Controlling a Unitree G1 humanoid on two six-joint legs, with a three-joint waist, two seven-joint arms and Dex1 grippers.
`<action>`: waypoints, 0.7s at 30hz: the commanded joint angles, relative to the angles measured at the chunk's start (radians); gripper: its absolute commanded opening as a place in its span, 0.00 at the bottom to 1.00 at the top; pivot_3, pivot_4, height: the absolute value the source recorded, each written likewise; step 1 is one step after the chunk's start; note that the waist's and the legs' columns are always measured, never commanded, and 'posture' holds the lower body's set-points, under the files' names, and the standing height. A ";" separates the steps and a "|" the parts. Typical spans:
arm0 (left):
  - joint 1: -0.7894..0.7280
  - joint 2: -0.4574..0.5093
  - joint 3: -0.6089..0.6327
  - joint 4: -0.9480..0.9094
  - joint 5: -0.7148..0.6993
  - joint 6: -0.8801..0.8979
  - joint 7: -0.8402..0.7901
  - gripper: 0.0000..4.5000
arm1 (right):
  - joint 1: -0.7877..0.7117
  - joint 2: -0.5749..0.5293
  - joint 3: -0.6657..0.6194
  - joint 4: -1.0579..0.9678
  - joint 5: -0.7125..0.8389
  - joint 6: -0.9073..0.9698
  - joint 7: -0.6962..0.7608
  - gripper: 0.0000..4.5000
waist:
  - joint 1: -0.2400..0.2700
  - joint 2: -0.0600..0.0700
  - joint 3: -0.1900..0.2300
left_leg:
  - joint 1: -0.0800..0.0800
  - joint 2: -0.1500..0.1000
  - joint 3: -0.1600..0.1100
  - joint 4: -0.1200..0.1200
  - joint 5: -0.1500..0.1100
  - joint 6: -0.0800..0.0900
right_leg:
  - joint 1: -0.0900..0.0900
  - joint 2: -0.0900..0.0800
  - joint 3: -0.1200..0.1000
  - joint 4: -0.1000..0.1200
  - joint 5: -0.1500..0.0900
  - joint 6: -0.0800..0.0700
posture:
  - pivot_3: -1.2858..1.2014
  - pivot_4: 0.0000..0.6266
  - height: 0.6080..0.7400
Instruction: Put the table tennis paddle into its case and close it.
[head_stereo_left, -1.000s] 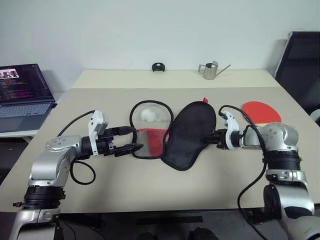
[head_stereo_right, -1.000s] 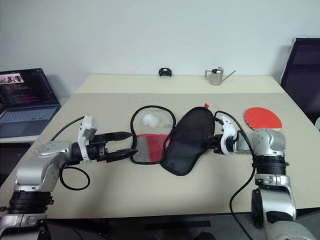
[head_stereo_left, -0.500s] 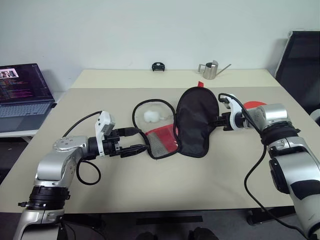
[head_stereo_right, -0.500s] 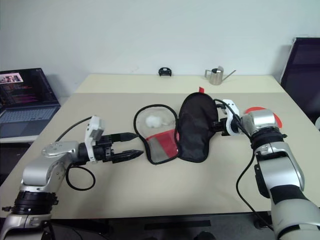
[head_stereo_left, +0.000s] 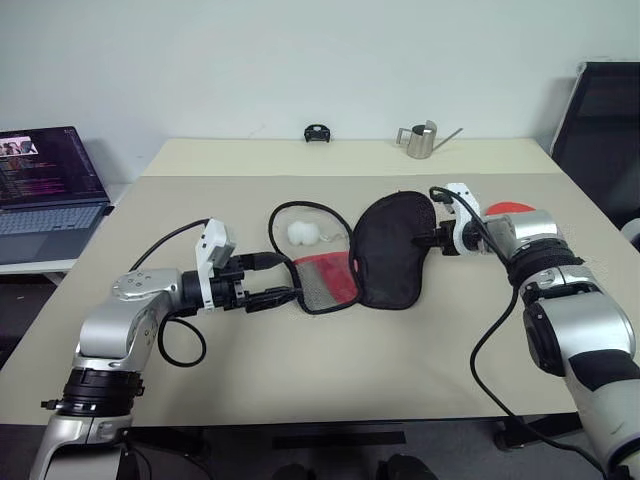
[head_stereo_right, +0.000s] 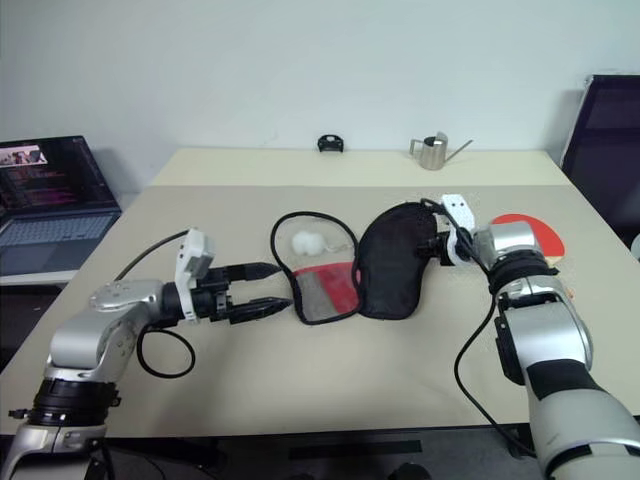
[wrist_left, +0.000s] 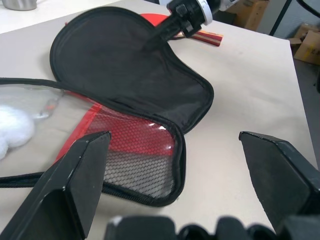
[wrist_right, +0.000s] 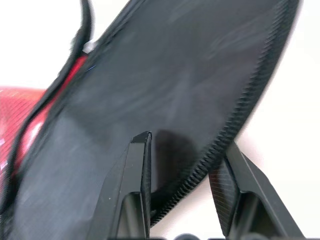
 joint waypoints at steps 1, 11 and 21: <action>-0.021 -0.001 0.007 -0.024 -0.018 -0.002 0.001 1.00 | -0.034 -0.034 -0.031 -0.004 -0.020 -0.027 0.002 0.37 | -0.001 0.000 0.000 | 0.000 0.000 0.000 0.000 0.000 0.000 | 0.000 0.000 0.000 0.000 0.000 0.000 | 0.52 0.24 1.00; -0.024 -0.006 0.003 -0.021 -0.015 -0.004 -0.001 1.00 | -0.025 -0.068 -0.050 -0.011 -0.051 -0.026 0.020 0.37 | -0.002 0.000 0.000 | 0.000 0.000 0.000 0.000 0.000 0.000 | 0.000 0.000 0.000 0.000 0.000 0.000 | 0.52 0.24 1.00; -0.024 -0.006 0.003 -0.021 -0.015 -0.004 -0.001 1.00 | -0.025 -0.064 -0.064 -0.010 -0.068 -0.026 0.025 0.37 | -0.002 0.000 0.000 | 0.000 0.000 0.001 0.000 0.000 0.000 | 0.000 0.000 0.000 0.000 0.000 0.000 | 0.52 0.24 1.00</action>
